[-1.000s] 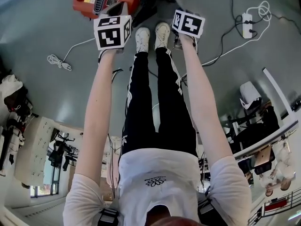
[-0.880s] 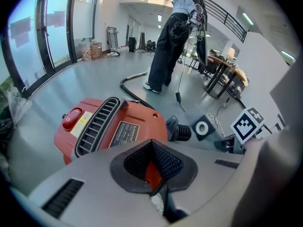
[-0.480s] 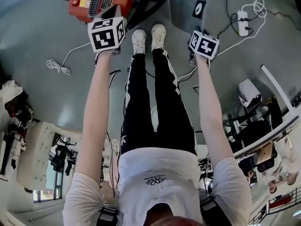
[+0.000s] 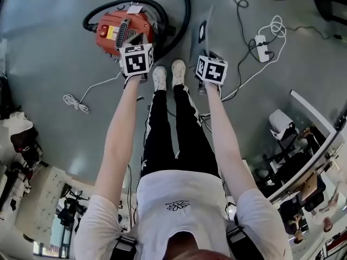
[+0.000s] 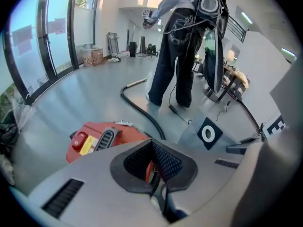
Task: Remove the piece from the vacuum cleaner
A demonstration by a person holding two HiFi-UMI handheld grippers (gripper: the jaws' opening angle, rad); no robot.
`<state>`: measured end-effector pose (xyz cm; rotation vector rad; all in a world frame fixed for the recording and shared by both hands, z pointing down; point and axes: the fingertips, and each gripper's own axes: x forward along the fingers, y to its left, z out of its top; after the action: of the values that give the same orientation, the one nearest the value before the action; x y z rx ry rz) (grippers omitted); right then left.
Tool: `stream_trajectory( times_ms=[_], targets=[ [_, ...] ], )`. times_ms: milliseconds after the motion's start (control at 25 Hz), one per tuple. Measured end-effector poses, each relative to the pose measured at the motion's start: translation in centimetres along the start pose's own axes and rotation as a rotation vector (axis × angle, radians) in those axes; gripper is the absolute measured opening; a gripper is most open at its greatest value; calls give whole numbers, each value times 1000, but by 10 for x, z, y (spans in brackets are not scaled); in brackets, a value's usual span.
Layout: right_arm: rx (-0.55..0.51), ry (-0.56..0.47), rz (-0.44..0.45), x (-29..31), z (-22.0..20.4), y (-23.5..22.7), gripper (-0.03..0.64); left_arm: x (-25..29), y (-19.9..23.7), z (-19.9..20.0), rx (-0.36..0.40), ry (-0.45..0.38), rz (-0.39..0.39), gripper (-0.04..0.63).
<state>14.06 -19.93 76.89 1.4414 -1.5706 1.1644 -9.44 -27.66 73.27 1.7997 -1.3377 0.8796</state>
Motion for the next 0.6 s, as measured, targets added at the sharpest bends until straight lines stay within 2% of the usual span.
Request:
stream_trajectory(
  times_ms=[160,360,600],
  targets=[
    [16,-57,31,-42,15,20,21,-51,-14,41,-9,-91,-32,5],
    [3,-225,63,-114,81,45,21,-122,-18,123,-75,-297,-69,5],
    [-65,-368,172,-241,112,92,21,-245,-39,162,-92,-470,-122,5]
  ],
)
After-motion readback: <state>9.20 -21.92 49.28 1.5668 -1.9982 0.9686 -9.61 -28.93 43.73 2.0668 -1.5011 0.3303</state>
